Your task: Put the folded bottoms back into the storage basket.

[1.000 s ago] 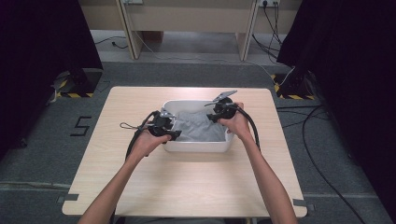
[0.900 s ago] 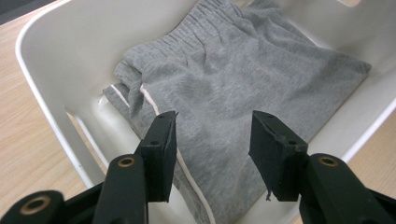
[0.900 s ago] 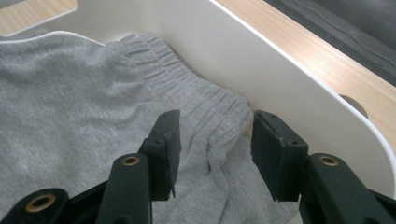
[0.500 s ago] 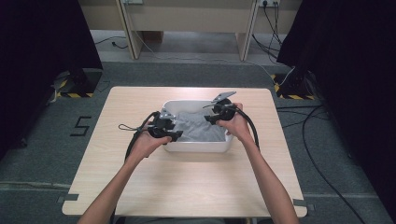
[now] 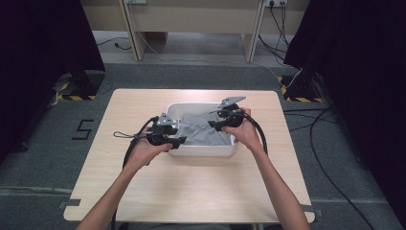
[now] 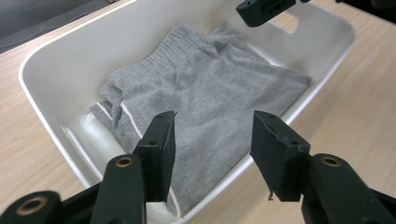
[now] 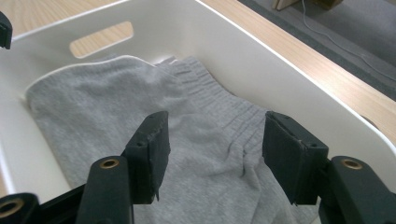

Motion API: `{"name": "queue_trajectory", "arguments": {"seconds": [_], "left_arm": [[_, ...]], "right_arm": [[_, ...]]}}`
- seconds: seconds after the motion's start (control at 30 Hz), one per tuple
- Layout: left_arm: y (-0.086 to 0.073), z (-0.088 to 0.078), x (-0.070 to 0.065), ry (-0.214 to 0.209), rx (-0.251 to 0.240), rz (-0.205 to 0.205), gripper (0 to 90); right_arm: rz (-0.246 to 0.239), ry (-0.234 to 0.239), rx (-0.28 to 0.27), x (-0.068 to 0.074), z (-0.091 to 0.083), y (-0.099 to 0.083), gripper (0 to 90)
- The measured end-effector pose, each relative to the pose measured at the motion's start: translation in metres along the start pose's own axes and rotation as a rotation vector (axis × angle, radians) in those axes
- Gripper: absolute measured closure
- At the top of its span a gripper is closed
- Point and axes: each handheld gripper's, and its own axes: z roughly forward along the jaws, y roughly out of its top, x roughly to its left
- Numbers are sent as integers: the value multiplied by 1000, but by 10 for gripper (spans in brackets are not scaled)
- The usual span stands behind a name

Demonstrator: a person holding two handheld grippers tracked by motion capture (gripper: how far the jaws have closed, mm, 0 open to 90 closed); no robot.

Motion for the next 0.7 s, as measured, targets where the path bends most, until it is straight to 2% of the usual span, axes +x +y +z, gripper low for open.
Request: {"name": "queue_trajectory", "arguments": {"seconds": [0.27, 0.37, 0.4, 0.5, 0.7], "left_arm": [[-4, -13, -6, 3, -25, -4, 410], [-6, -15, -7, 10, -22, -1, 384], [-6, -16, -8, 15, -23, 0, 369], [-9, -20, -9, 24, -27, -2, 354], [-16, -26, -11, 23, -30, -3, 330]], "right_arm": [[-17, 13, -16, 12, -10, -4, 402], [-18, 8, -19, 16, -14, -6, 396], [-30, -14, -21, 18, -17, -7, 389], [-45, -36, -13, 20, -19, -8, 380], [-49, -23, -37, 30, -27, -16, 372]]}}
